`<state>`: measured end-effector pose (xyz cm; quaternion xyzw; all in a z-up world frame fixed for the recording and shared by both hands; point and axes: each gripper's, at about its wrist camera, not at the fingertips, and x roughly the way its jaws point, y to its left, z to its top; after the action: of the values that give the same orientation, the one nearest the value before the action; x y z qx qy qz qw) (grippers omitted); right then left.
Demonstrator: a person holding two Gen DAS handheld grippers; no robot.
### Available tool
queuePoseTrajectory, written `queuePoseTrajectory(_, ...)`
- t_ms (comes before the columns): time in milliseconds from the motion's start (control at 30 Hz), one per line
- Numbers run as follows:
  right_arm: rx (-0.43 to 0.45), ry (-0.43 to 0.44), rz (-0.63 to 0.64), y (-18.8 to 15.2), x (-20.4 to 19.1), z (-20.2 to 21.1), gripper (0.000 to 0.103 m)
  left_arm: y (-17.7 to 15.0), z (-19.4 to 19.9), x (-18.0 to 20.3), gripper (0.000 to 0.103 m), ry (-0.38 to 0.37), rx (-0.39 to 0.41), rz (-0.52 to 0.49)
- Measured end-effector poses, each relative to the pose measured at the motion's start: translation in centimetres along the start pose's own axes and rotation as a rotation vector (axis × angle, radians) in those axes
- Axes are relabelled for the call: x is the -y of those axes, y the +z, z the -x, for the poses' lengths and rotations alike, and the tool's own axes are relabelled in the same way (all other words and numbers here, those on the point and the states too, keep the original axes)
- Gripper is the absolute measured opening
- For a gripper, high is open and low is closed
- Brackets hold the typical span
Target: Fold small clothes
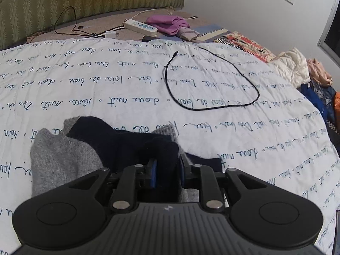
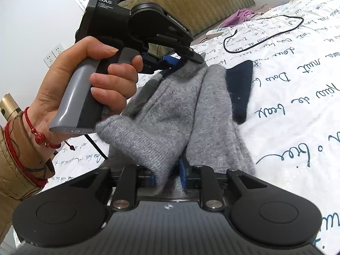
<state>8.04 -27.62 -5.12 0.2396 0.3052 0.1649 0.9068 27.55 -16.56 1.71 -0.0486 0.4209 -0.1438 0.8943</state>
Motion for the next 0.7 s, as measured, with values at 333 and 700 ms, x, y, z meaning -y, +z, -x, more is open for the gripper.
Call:
queuePoseTrajectory(333,-0.011,0.008,-0.032,0.0,0.7,0.2,0.042,0.4,2.6,0.2,0.062,-0.084,0.115,0.031)
queuePoseTrajectory(700,0.062,-0.025,-0.071,0.4,1.0,1.4,0.025,-2.6,9.0,-5.0,0.067,-0.018,0.147,0.048)
